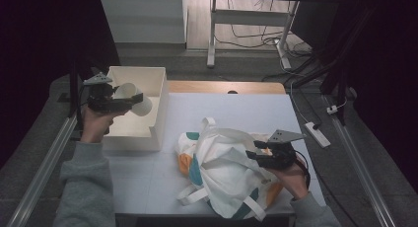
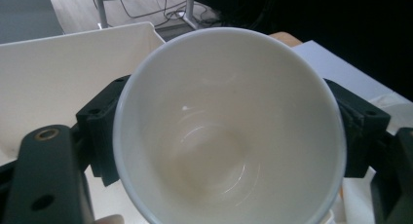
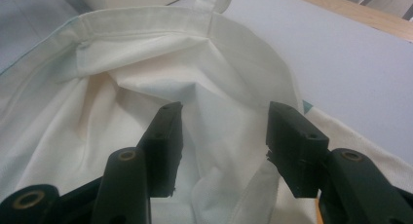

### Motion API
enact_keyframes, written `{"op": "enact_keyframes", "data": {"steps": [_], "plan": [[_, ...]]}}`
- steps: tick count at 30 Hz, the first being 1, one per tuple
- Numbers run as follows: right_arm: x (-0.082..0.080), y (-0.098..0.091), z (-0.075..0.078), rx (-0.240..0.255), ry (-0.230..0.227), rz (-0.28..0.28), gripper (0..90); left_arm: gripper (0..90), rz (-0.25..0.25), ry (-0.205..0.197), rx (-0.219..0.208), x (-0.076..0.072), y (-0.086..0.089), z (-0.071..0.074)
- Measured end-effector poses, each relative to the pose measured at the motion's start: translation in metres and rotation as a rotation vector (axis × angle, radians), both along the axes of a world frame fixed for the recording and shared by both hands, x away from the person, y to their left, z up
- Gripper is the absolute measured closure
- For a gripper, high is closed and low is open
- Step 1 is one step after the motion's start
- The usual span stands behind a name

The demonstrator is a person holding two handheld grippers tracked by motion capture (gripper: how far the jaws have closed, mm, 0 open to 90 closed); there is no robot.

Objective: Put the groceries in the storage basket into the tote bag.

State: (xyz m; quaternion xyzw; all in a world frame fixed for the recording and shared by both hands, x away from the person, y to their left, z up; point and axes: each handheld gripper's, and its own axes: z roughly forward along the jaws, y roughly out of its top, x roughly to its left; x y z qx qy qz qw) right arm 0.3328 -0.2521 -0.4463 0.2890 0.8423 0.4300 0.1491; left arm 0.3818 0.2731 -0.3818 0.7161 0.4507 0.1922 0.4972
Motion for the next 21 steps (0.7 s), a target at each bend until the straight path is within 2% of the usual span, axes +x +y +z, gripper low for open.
{"op": "enact_keyframes", "data": {"steps": [5, 11, 14, 21], "plan": [[0.000, 0.000, 0.000, 0.005, 0.002, 0.000, 48.2, 19.3, -0.043, -0.034, -0.030, -0.006, -0.008, 0.007], [0.000, 0.000, 0.000, 0.010, 0.001, 0.001, 48.1, 19.3, -0.106, -0.066, -0.027, -0.014, -0.027, 0.016], [-0.001, 0.000, 0.001, 0.018, -0.015, -0.001, 48.1, 19.3, -0.138, -0.085, -0.030, -0.018, -0.035, 0.020], [-0.001, -0.001, 0.002, 0.032, -0.026, -0.005, 47.5, 19.3, -0.219, -0.082, -0.064, -0.021, -0.048, 0.022]]}}
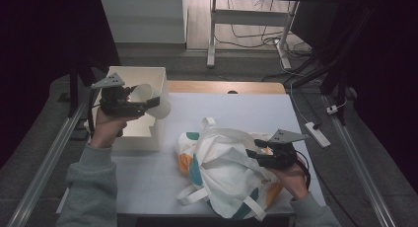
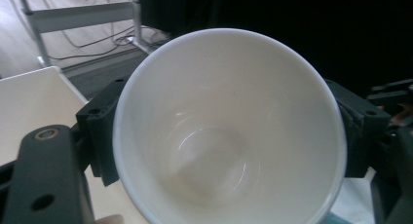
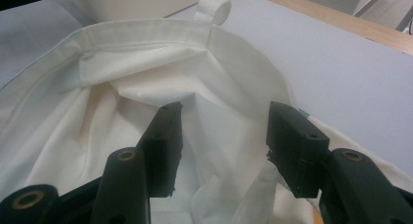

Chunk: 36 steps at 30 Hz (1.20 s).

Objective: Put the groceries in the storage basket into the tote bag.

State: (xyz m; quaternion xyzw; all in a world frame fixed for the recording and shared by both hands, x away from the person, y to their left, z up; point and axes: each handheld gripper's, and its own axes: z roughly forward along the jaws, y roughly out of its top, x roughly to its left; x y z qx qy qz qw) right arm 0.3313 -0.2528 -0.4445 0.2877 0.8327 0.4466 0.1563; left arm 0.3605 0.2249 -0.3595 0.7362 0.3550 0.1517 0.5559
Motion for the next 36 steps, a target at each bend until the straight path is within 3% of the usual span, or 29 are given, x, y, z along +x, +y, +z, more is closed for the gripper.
{"op": "enact_keyframes", "data": {"steps": [16, 22, 32, 36], "plan": [[-0.002, 0.006, 0.000, 0.003, -0.008, 0.015, 43.8, 19.3, -0.161, 0.016, 0.044, -0.005, -0.054, -0.003], [-0.004, 0.012, 0.003, 0.019, -0.016, 0.029, 40.8, 19.3, -0.209, 0.025, 0.079, -0.005, -0.076, -0.007], [-0.003, 0.033, 0.013, 0.064, -0.038, 0.067, 34.1, 19.3, -0.275, 0.047, 0.109, -0.004, -0.113, -0.014], [-0.004, 0.042, 0.016, 0.055, -0.052, 0.068, 28.7, 19.2, -0.296, 0.057, 0.120, -0.004, -0.124, -0.017]]}}
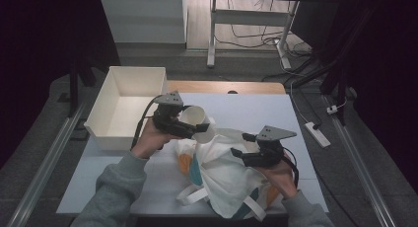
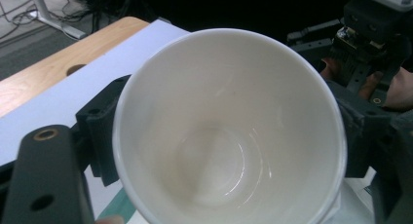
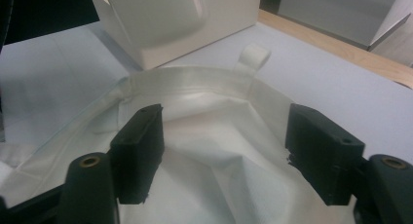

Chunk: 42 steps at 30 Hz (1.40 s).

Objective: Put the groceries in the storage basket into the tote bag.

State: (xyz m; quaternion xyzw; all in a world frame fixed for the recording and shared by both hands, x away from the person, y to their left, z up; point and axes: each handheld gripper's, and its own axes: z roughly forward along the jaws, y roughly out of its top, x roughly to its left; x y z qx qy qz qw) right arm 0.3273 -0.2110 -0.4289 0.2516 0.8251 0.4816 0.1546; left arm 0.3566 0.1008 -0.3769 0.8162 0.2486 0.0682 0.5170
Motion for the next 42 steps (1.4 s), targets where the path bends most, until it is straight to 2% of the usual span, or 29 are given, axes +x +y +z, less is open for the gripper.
{"op": "enact_keyframes", "data": {"steps": [6, 16, 20, 26, 29, 32, 39, 42], "plan": [[-0.003, 0.012, 0.002, 0.007, -0.041, -0.001, 19.3, 19.2, -0.031, 0.017, 0.020, 0.000, -0.017, -0.006], [-0.006, 0.030, 0.003, 0.009, -0.072, 0.018, 15.1, 19.1, -0.059, 0.027, 0.036, -0.003, -0.040, -0.012], [-0.008, 0.039, 0.003, 0.003, -0.102, 0.014, 12.6, 19.1, -0.067, 0.033, 0.044, -0.003, -0.046, -0.014], [-0.011, 0.052, 0.000, -0.023, -0.161, 0.007, 13.9, 19.1, -0.085, 0.044, 0.057, -0.005, -0.057, -0.019], [-0.011, 0.057, -0.002, -0.034, -0.177, 0.009, 19.9, 19.0, -0.090, 0.040, 0.065, -0.007, -0.060, -0.020], [-0.013, 0.057, -0.003, -0.032, -0.188, 0.009, 21.5, 19.0, -0.092, 0.041, 0.063, -0.007, -0.060, -0.021], [-0.015, 0.058, -0.005, -0.045, -0.177, 0.000, 22.1, 18.4, -0.102, 0.040, 0.074, -0.007, -0.062, -0.023], [-0.015, 0.057, -0.007, -0.047, -0.164, 0.002, 22.2, 17.1, -0.105, 0.035, 0.056, -0.007, -0.060, -0.023]]}}
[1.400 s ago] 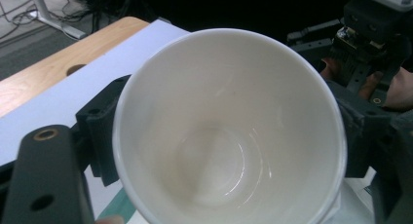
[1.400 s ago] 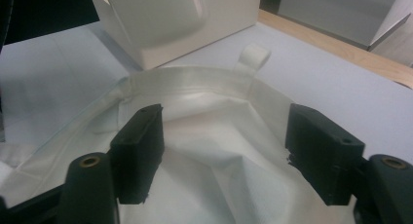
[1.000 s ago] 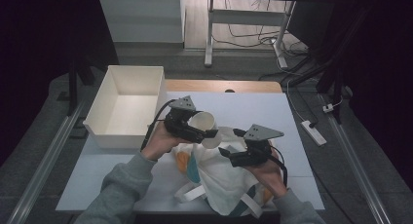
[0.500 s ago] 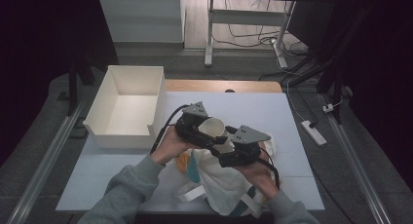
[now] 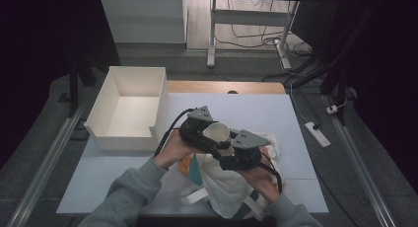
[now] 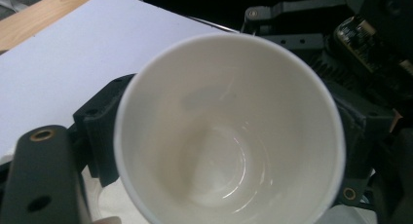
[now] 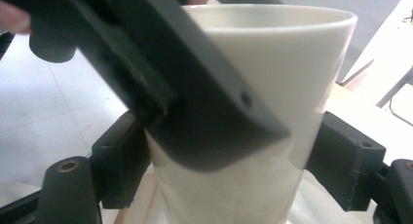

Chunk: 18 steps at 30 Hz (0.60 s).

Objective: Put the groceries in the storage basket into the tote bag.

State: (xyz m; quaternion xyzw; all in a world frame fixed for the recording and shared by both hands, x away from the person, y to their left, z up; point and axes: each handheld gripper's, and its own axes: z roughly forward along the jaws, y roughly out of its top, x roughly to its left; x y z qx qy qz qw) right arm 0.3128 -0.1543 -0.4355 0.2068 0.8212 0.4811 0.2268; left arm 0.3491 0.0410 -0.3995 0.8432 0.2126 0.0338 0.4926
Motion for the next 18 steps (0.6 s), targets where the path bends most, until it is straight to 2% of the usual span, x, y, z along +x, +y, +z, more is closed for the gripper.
{"op": "enact_keyframes", "data": {"steps": [8, 14, 18], "plan": [[-0.002, -0.012, -0.008, 0.000, 0.024, -0.016, 22.3, 12.7, -0.001, -0.028, -0.022, -0.005, 0.013, 0.007], [-0.008, -0.025, -0.015, -0.013, 0.050, -0.032, 22.3, 13.5, 0.033, -0.039, -0.020, -0.006, 0.028, 0.009], [-0.008, -0.031, -0.023, -0.008, 0.088, -0.038, 22.3, 14.0, 0.062, -0.039, -0.025, -0.003, 0.039, 0.010]]}}
